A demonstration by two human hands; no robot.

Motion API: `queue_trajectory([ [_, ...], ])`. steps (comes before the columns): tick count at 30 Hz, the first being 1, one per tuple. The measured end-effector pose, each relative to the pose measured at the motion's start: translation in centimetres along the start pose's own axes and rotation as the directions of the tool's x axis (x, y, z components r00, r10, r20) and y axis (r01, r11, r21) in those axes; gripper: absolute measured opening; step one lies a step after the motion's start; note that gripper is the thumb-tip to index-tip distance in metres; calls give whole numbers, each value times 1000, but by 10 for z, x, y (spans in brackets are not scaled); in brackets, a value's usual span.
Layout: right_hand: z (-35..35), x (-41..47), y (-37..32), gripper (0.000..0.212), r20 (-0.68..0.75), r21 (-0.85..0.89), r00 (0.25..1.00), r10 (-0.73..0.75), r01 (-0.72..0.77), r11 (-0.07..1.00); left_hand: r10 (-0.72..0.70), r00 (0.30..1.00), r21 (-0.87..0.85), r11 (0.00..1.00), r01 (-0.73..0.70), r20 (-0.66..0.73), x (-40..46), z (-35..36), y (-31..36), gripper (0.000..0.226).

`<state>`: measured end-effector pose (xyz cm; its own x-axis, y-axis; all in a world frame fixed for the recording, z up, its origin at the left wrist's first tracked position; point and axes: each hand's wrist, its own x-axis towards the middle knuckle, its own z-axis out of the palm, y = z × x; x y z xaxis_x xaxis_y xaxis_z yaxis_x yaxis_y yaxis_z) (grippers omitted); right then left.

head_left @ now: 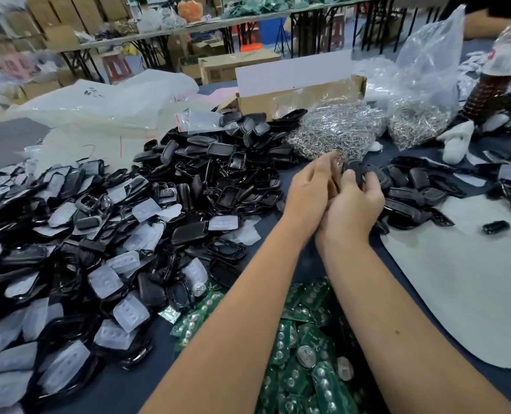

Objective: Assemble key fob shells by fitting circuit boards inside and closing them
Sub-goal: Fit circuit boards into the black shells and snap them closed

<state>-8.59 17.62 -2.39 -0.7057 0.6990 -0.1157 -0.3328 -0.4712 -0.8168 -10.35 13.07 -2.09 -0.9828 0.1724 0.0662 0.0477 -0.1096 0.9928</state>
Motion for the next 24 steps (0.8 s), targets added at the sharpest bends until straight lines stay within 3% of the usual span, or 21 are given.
queue_trajectory([
  [3,1,1,-2,75,33,81,997,69,-71,994,-16,997,-5,1000,15,-69,0,-8,-2,31],
  [7,2,-3,-4,86,62,-39,995,-77,80,996,63,984,189,982,-31,-169,3,-33,2,26],
  [10,-1,-5,-4,82,124,-193,975,-182,204,960,176,952,481,876,-35,-252,4,-58,7,16],
  [13,-3,-6,-6,85,189,-298,959,-212,262,918,278,910,731,681,39,-307,-3,-83,11,16],
  [18,-4,-7,-6,86,275,-426,932,-237,339,839,349,843,892,345,291,-410,-18,-115,12,33],
  [21,-4,-9,-1,76,351,-498,895,-274,427,755,323,860,910,268,316,-394,-20,-123,15,31],
  [24,-4,-16,0,43,509,-507,826,-240,514,692,253,893,904,317,287,-373,-19,-129,18,25],
])
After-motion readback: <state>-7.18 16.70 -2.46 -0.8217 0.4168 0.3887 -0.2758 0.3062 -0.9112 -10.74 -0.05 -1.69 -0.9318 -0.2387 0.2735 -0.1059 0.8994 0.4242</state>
